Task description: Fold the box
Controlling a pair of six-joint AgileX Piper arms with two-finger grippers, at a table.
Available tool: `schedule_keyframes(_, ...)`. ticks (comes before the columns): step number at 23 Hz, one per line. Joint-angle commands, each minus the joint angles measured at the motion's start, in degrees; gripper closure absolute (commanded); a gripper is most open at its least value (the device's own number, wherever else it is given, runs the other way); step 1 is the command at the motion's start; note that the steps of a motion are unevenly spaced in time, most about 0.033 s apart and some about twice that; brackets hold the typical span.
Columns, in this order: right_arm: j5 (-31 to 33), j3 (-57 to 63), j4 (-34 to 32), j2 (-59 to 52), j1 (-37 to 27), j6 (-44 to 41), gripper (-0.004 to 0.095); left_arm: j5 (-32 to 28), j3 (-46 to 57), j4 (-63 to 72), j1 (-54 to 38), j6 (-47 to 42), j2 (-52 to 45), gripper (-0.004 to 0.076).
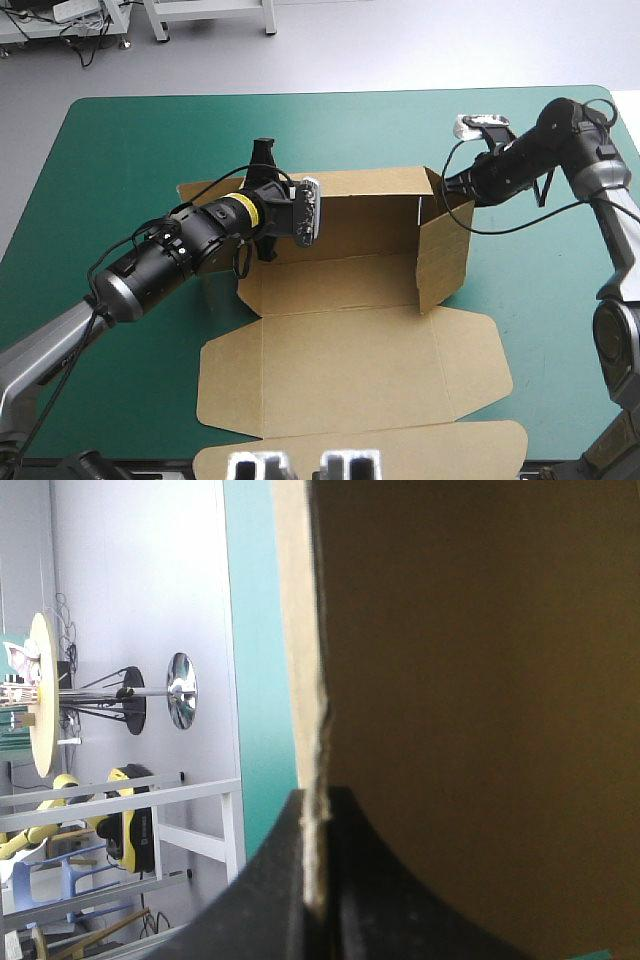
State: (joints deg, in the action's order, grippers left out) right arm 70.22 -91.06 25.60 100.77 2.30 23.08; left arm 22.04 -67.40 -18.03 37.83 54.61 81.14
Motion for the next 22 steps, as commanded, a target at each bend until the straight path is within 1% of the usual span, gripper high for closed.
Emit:
schedule_keyframes(1,-4.8,5.0,5.4,-6.2,0.1,5.7,0.0928,-2.3,-1.5,-0.8,0.1,-1.3,-2.2,0.0734)
schedule_keyframes(2,-9.1,9.5,8.2,-8.8,0.1,8.7,0.0928,-1.7,-1.5,-0.8,0.1,-1.3,-2.2,0.0734)
schedule_keyframes(3,-11.0,11.3,8.8,-10.0,0.1,9.6,0.0928,-1.4,-1.5,-0.8,0.1,-1.3,-2.2,0.0734)
schedule_keyframes(4,-15.6,15.9,9.2,-13.1,0.1,11.5,0.0928,-0.4,-1.5,-0.8,0.1,-1.3,-2.2,0.0734)
schedule_keyframes(5,-18.8,19.5,9.6,-15.6,0.1,13.1,0.0928,0.3,-1.5,-0.8,0.1,-1.3,-2.2,0.0734)
schedule_keyframes(7,-22.3,25.5,11.8,-19.3,0.1,18.5,0.0927,0.8,-1.5,-0.8,0.1,-1.3,-2.2,0.0734)
schedule_keyframes(9,-24.5,31.0,16.9,-21.7,0.1,25.5,0.0927,0.9,-1.5,-0.8,0.1,-1.3,-2.2,0.0734)
schedule_keyframes(11,-25.5,34.8,22.2,-23.3,0.1,32.1,0.0927,1.0,-1.5,-0.8,0.1,-1.8,-2.2,0.0734)
schedule_keyframes(12,-25.6,35.4,22.8,-23.8,0.1,33.0,0.0927,1.0,-1.5,-0.8,0.1,-2.1,-2.2,0.0734)
schedule_keyframes(15,-26.2,35.4,20.9,-25.1,0.0,32.1,0.0927,1.8,-1.5,-0.8,0.1,-2.4,-2.2,0.0734)
schedule_keyframes(18,-26.1,34.0,18.1,-26.0,0.0,29.2,0.0927,2.0,-1.5,-0.8,0.1,-2.5,-2.2,0.0734)
schedule_keyframes(20,-24.7,32.8,15.6,-26.2,0.0,26.5,0.0927,2.0,-1.5,-1.0,0.1,-2.9,-2.2,0.0734)
schedule_keyframes(22,-21.6,31.7,14.0,-26.3,0.0,25.7,0.0927,1.9,-1.5,-1.0,0.1,-2.9,-2.2,0.0734)
